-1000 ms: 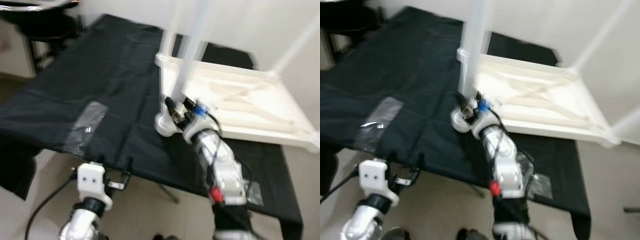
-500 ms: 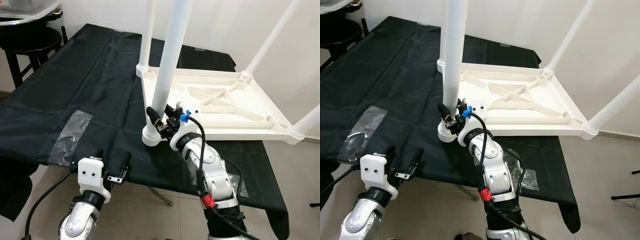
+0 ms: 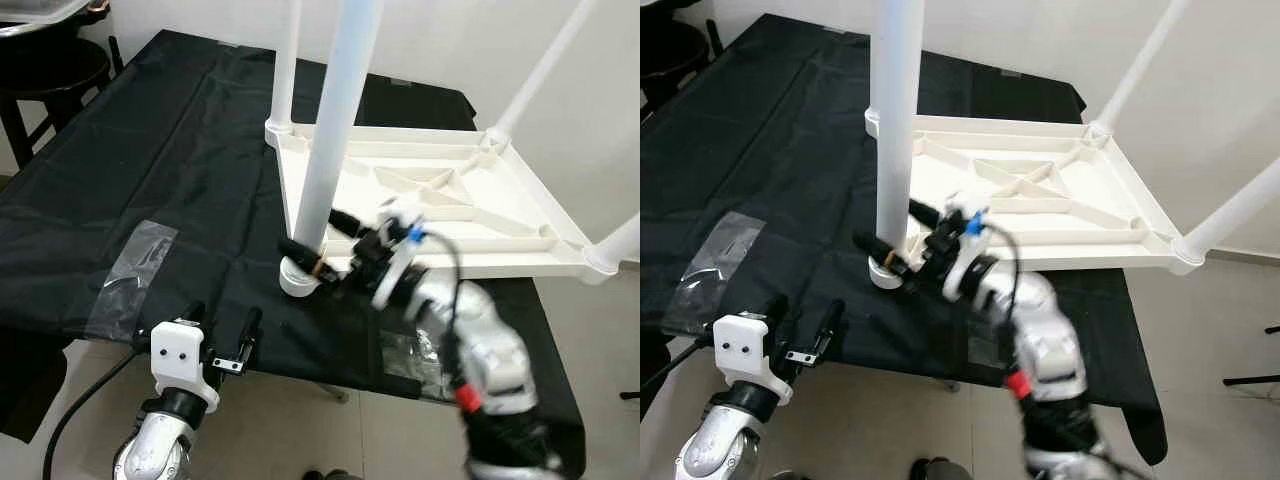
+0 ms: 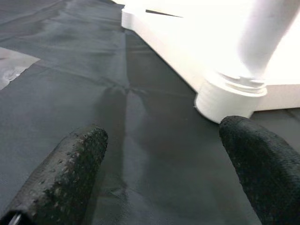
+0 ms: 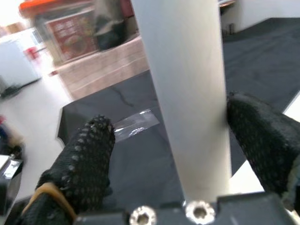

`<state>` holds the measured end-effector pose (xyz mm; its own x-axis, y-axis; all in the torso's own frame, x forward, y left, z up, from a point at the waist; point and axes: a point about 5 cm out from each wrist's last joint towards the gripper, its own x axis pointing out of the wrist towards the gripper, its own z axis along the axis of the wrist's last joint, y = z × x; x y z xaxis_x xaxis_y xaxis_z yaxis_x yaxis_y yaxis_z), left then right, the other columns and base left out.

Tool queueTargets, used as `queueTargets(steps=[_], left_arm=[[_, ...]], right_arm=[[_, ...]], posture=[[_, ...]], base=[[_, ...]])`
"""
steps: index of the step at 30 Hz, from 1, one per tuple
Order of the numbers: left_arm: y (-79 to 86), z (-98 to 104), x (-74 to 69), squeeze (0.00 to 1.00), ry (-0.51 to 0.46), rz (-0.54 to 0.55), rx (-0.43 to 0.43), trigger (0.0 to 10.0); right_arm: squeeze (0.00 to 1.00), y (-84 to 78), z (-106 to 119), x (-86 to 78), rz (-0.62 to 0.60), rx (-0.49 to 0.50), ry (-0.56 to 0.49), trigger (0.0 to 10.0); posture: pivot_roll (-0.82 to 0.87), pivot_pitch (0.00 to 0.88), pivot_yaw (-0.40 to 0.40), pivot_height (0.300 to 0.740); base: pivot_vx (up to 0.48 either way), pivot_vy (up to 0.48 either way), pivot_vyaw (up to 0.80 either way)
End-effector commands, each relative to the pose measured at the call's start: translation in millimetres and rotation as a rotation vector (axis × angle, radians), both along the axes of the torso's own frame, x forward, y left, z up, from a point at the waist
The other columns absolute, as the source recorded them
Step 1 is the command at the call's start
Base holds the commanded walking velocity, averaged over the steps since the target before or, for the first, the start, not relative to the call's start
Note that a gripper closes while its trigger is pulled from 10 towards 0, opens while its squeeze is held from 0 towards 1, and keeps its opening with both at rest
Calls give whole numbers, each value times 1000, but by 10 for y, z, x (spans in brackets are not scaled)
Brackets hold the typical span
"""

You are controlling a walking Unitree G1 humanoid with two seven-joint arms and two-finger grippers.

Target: Building children table

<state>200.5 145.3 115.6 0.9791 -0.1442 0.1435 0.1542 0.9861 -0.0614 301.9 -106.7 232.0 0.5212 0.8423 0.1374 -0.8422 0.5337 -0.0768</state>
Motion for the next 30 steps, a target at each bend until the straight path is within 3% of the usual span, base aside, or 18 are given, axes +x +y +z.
queueTargets(steps=[1, 3, 4, 8, 9, 10, 13, 14, 19, 25, 26, 30], left_arm=[[-35, -15, -43, 0, 18, -6, -12, 10000], [-38, 4, -87, 0, 17, -6, -12, 10000], [-37, 17, -125, 0, 19, -6, -10, 10000], [-40, 33, -156, 0, 20, -6, -8, 10000], [-40, 43, -185, 0, 22, -7, -8, 10000], [-36, 48, -204, 0, 24, -6, -7, 10000], [-33, 51, -218, 0, 26, -6, -6, 10000], [-30, 56, -239, 0, 29, -4, -5, 10000], [-34, 76, -295, 0, 39, 2, -4, 10000], [-50, 98, -323, 0, 47, 2, -5, 10000], [-51, 102, -325, 0, 47, 3, -5, 10000], [-54, 110, -327, 0, 50, 6, -5, 10000]], right_arm=[[1000, -121, -13, 53, 13, 25, 15, 10000], [1000, -247, 29, 145, 12, 41, 22, 10000], [1000, -266, -11, 189, 108, -24, 25, 10000], [1000, -246, -31, 203, 195, -71, 31, 10000], [1000, -199, -3, 219, 282, -84, 37, 10000], [808, -168, 38, 287, 300, -99, 24, 10000], [808, -151, 68, 339, 313, -111, 14, 10000], [0, -136, 110, 394, 317, -119, 0, 10000], [0, -71, 266, 585, 337, -107, -27, 10000], [0, -79, 347, 679, 371, -124, -39, 10000], [0, -69, 358, 677, 390, -127, -38, 0], [0, -47, 382, 684, 441, -146, -48, 0]], posture=[[90, 189, -149, 740], [102, 207, -146, 740], [108, 220, -145, 740], [114, 237, -144, 740], [120, 245, -144, 740], [132, 256, -145, 740], [132, 256, -145, 740], [139, 264, -145, 740], [156, 280, -149, 740], [161, 289, -150, 740], [157, 297, -153, 740], [151, 293, -152, 740]], base=[[0, 0, 0], [0, 0, 0], [0, 0, 0], [0, 0, 0], [0, 0, 0], [0, 0, 0], [0, 0, 0], [0, 0, 0], [0, 0, 0], [0, 0, 0], [0, 0, 0], [0, 0, 0]])
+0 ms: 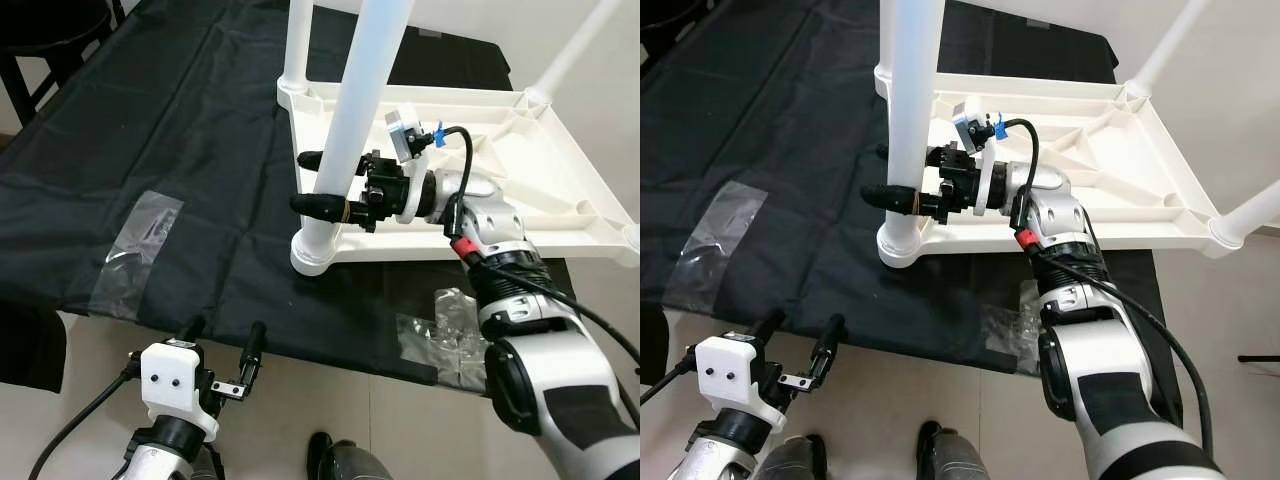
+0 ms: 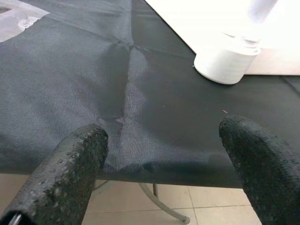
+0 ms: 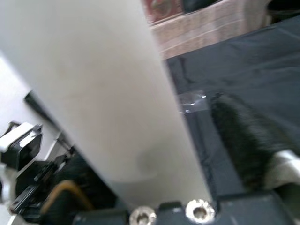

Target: Building children table

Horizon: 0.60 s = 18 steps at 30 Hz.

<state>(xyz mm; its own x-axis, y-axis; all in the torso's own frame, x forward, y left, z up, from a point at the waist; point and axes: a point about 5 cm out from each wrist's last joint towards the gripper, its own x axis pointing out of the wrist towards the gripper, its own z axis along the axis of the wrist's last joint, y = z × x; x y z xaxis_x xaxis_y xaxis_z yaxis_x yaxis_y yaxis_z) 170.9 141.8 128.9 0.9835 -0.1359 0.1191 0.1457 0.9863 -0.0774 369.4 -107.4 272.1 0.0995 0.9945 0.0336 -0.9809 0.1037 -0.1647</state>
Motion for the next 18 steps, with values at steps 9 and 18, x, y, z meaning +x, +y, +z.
queueTargets(steps=[9, 18], left_arm=[[-8, -50, 29, 0, 28, 2, 7, 10000], [12, -104, 127, 0, 25, 10, 17, 10000]], right_arm=[[0, -83, -32, 14, 43, -69, -28, 0], [0, 178, -709, -141, -452, 27, 133, 0]], posture=[[132, 264, -153, 740], [145, 186, -198, 740]], base=[[0, 0, 0], [0, 0, 0]])
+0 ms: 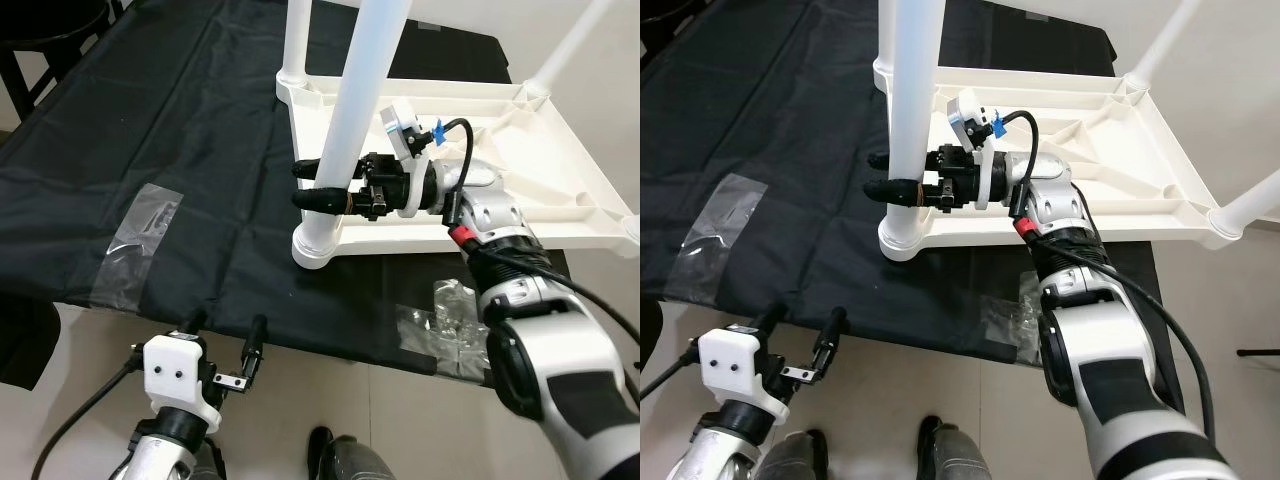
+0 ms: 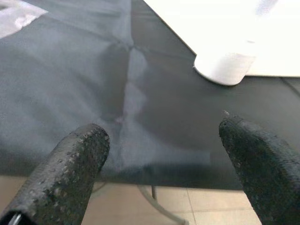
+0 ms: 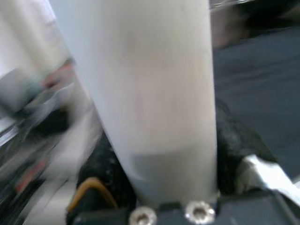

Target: Building children table

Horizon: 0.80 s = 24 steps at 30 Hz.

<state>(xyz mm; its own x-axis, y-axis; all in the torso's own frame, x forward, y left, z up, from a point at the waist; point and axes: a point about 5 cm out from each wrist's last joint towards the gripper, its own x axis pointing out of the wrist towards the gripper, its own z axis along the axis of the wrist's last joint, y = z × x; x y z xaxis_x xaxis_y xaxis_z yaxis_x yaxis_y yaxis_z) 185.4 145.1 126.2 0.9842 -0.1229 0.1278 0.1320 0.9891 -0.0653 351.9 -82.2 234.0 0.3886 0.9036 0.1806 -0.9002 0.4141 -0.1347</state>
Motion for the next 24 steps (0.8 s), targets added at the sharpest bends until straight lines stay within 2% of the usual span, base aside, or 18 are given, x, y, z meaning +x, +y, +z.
queueTargets(steps=[1, 2, 3, 4, 5, 6, 8, 10, 11, 13, 15, 16, 18, 19, 20, 21, 24], left_arm=[[-2, -92, 2, 0, 34, 0, 10, 10000], [-2, -92, 2, 0, 34, 0, 10, 10000], [44, -113, 47, 0, 32, 14, 18, 10000], [44, -113, 47, 0, 32, 14, 18, 10000], [49, -121, 65, 0, 32, 15, 19, 10000], [42, -136, 112, 0, 32, 5, 22, 10000], [34, -147, 144, 0, 33, -3, 25, 10000], [37, -176, 214, 0, 33, -7, 24, 10000], [37, -176, 214, 0, 33, -7, 24, 10000], [49, -187, 249, 0, 27, -1, 23, 10000], [51, -188, 256, 0, 25, 0, 24, 10000], [53, -187, 263, 0, 22, 2, 24, 10000], [53, -188, 276, 0, 17, 3, 26, 10000], [56, -191, 276, 0, 16, 3, 26, 10000], [56, -191, 276, 0, 16, 3, 26, 10000], [58, -194, 273, 0, 15, 2, 25, 10000], [51, -199, 267, 0, 12, -1, 21, 10000]], right_arm=[[0, -55, -644, -112, -417, -40, 293, 0], [0, -55, -644, -112, -417, -40, 293, 0], [0, 138, -1325, -638, -601, -112, 537, 0], [0, 138, -1325, -638, -601, -112, 537, 0], [0, 232, -1436, -765, -583, -118, 591, 0], [0, 331, -1443, -765, -515, -107, 640, 0], [0, 378, -1412, -723, -474, -92, 661, 0], [0, 245, -1216, -407, -525, -89, 583, 0], [0, 245, -1216, -407, -525, -89, 583, 0], [0, 163, -1080, -309, -577, -95, 548, 0], [0, 166, -1061, -320, -579, -97, 554, 0], [0, 187, -1025, -357, -575, -107, 543, 9843], [0, 240, -915, -434, -533, -84, 500, 10000], [765, 260, -849, -472, -487, -62, 489, 10000], [765, 260, -849, -472, -487, -62, 489, 10000], [1000, 269, -764, -509, -390, -45, 461, 10000], [1000, 200, -574, -591, -134, -44, 369, 10000]], posture=[[141, 176, -199, 740], [141, 176, -199, 740], [110, 159, -175, 740], [110, 159, -175, 740], [111, 153, -173, 740], [117, 131, -177, 740], [117, 131, -177, 740], [88, 100, -176, 740], [88, 100, -176, 740], [90, 93, -179, 740], [90, 93, -179, 740], [88, 91, -176, 740], [85, 91, -176, 740], [85, 91, -176, 740], [85, 91, -176, 740], [80, 91, -174, 740], [74, 93, -168, 740]], base=[[0, 0, 0], [0, 0, 0], [0, 0, 0], [0, 0, 0], [0, 0, 0], [0, 0, 0], [0, 0, 0], [0, 0, 0], [0, 0, 0], [0, 0, 0], [0, 0, 0], [0, 0, 0], [0, 0, 0], [0, 0, 0], [0, 0, 0], [0, 0, 0], [0, 0, 0]])
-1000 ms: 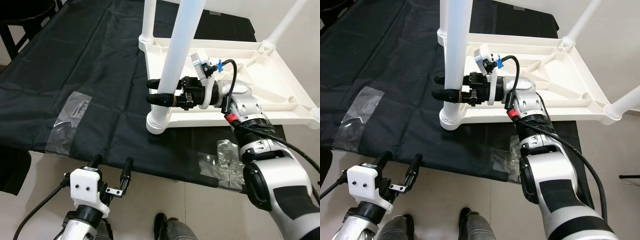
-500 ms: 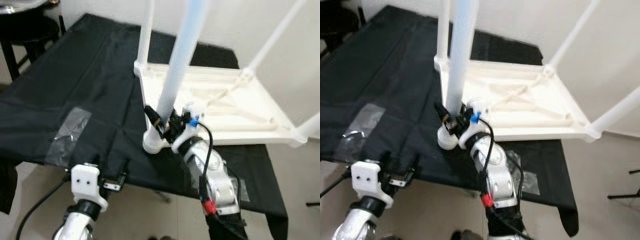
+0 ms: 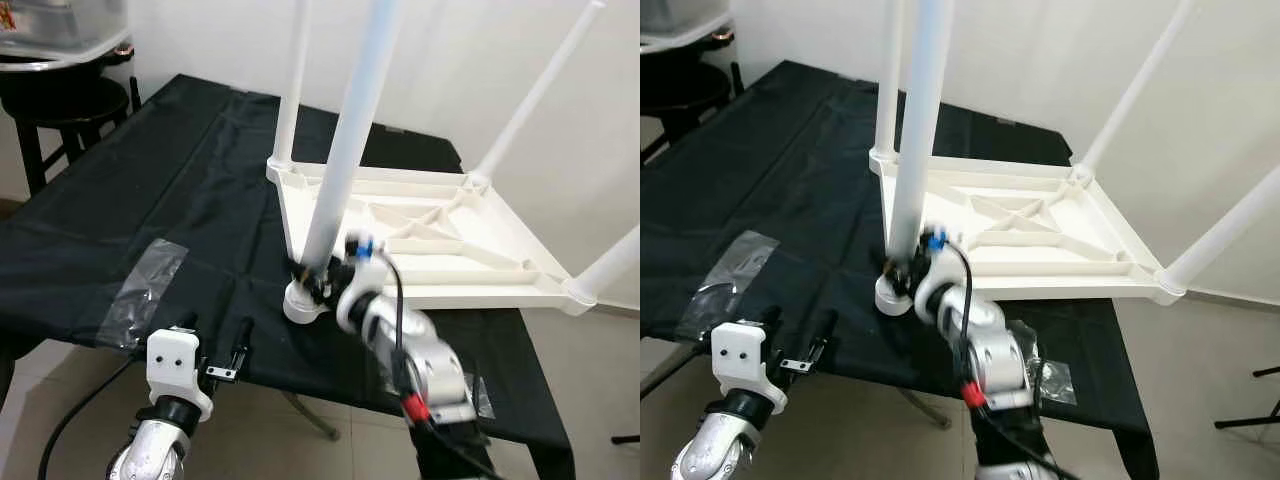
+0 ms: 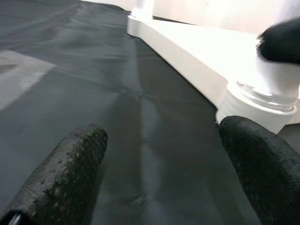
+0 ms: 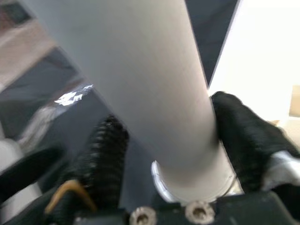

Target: Building children table

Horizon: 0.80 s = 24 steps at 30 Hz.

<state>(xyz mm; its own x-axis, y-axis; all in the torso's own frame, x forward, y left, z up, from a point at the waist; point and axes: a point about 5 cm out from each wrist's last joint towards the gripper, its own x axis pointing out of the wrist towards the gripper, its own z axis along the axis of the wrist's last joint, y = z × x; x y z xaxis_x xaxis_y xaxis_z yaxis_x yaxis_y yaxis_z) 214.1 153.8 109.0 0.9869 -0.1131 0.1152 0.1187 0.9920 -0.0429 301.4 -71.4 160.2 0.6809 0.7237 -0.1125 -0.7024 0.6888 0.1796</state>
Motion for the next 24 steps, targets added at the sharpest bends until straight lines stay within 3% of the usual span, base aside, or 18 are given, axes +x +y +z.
queueTargets(steps=[1, 2, 3, 6, 7, 10, 15, 20, 21, 24], left_arm=[[-50, -21, -23, 0, -1, -17, -4, 10000], [-50, -21, -23, 0, -1, -17, -4, 10000], [-72, -14, -29, 0, -6, -21, -7, 10000], [-82, -14, -34, 0, -8, -22, -9, 10000], [-93, -13, -52, 0, -8, -23, -12, 10000], [-108, -2, -88, 0, -9, -26, -15, 10000], [-124, 20, -172, 0, -6, -32, -19, 10000], [-125, 39, -231, 0, -3, -34, -18, 10000], [-118, 47, -258, 0, -1, -32, -18, 10000], [-107, 65, -318, 0, 2, -29, -18, 10000]], right_arm=[[1000, 28, 223, -97, 275, 50, -102, 10000], [1000, 28, 223, -97, 275, 50, -102, 10000], [1000, -146, 316, -71, 399, 17, -155, 10000], [1000, -257, 362, -32, 435, -11, -170, 10000], [1000, -372, 402, 52, 448, -63, -189, 10000], [1000, -446, 455, 131, 477, -87, -202, 10000], [1000, -394, 539, 214, 601, -113, -248, 10000], [1000, -339, 608, 327, 617, -141, -274, 10000], [0, -325, 641, 370, 623, -150, -284, 10000], [0, -310, 687, 420, 651, -179, -299, 10000]], posture=[[70, 97, -167, 740], [70, 97, -167, 740], [69, 104, -164, 740], [69, 104, -164, 740], [71, 115, -162, 740], [78, 135, -162, 740], [101, 161, -155, 740], [118, 185, -154, 740], [126, 201, -153, 740], [134, 218, -153, 740]], base=[[0, 0, 0], [0, 0, 0], [0, 0, 0], [0, 0, 0], [0, 0, 0], [0, 0, 0], [0, 0, 0], [0, 0, 0], [0, 0, 0], [0, 0, 0]])
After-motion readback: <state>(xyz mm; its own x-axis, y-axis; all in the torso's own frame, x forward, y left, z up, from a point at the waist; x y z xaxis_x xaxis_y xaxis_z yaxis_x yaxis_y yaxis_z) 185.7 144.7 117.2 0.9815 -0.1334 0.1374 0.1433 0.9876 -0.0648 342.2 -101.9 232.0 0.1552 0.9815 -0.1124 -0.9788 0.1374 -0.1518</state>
